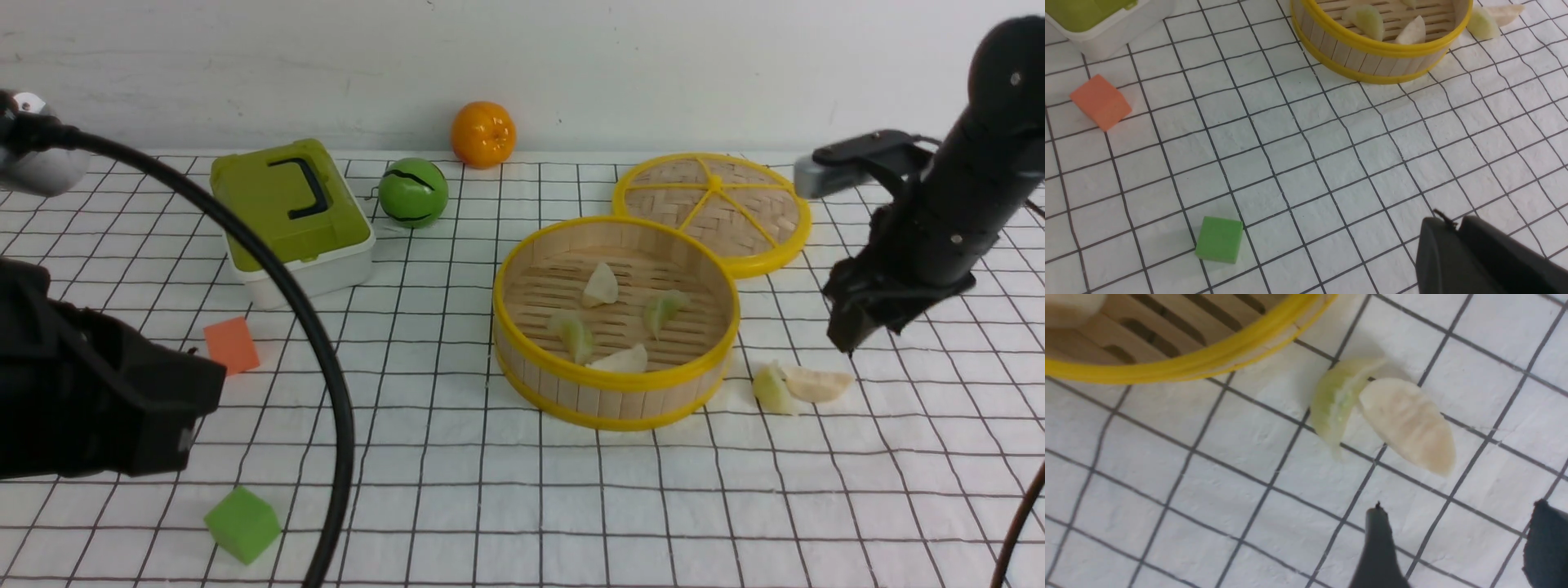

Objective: Put the dumplings into the steamer on the table with the white tablecloth.
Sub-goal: 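Reach for and grasp a dumpling lying on the table beside the steamer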

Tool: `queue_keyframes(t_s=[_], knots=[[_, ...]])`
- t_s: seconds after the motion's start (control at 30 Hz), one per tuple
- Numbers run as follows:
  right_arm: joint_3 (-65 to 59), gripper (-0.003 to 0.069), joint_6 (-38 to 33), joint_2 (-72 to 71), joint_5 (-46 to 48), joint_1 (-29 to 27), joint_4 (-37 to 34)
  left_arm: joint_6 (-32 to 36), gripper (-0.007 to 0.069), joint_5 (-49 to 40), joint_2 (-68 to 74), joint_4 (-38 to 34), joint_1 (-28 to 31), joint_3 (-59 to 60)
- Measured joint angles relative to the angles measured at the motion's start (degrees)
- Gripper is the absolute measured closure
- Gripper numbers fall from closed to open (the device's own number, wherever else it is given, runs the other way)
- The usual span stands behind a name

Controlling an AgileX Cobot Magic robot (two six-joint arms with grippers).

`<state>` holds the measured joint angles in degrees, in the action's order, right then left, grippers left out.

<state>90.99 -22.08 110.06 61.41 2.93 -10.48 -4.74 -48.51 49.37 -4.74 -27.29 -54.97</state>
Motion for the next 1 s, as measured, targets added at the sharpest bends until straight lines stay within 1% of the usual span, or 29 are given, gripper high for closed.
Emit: queue_keyframes(t_s=[0.13, 0.3, 0.43, 0.53, 0.63, 0.67, 0.7, 0.73, 0.77, 0.87, 0.93, 1.0], knots=[[-0.3, 0.0206, -5.6, 3.8, -3.3, -1.2, -1.5, 0.0, 0.0568, 0.1, 0.0, 0.0, 0.0, 0.0], [-0.4, 0.0206, -14.2, 6.7, -6.4, 0.4, -2.1, 0.0, 0.0566, 0.1, 0.0, -0.4, 0.0, 0.0], [-0.4, 0.0206, -17.7, 8.7, -7.5, 1.4, -2.2, 0.0, 0.0564, 0.1, 0.0, -0.9, 0.0, 0.0], [-0.4, 0.0217, -18.2, 9.6, -7.7, 1.6, -1.2, 0.0, 0.0561, 0.1, 0.0, -1.1, 0.0, 0.1], [-0.4, 0.0255, -18.2, 10.6, -7.9, 1.6, 0.2, 0.0, 0.0559, 0.1, 0.0, -1.2, 0.0, 0.1], [-0.4, 0.031, -17.6, 10.9, -8.0, 1.6, 1.6, 0.0, 0.0557, 0.1, 0.0, -1.3, 0.0, 0.1], [-0.4, 0.0319, -17.6, 10.9, -8.0, 1.6, 1.7, 0.0, 0.0556, 0.1, 0.0, -1.4, 0.0, 0.1], [-0.4, 0.0382, -16.9, 10.9, -8.2, 1.6, 2.2, 0.0, 0.0555, 0.1, 0.0, -1.4, 0.0, 0.1], [-0.4, 0.0424, -15.8, 10.9, -8.2, 1.6, 2.5, 0.0, 0.0553, 0.1, 0.0, -1.4, 0.0, 0.1], [0.0, 0.042, -14.1, 10.9, -7.8, 1.6, 3.3, 0.0, 0.0552, 0.1, 0.0, -1.5, 0.0, 0.1], [1.7, 0.0419, -10.9, 9.7, -5.9, 1.6, 3.6, 0.0, 0.0552, -0.3, 0.0, -1.5, 0.0, 0.1], [4.3, 0.0419, -8.6, 7.3, -3.8, 1.7, 2.4, 0.0, 0.0552, -0.9, 0.0, -1.5, 0.0, 0.1]])
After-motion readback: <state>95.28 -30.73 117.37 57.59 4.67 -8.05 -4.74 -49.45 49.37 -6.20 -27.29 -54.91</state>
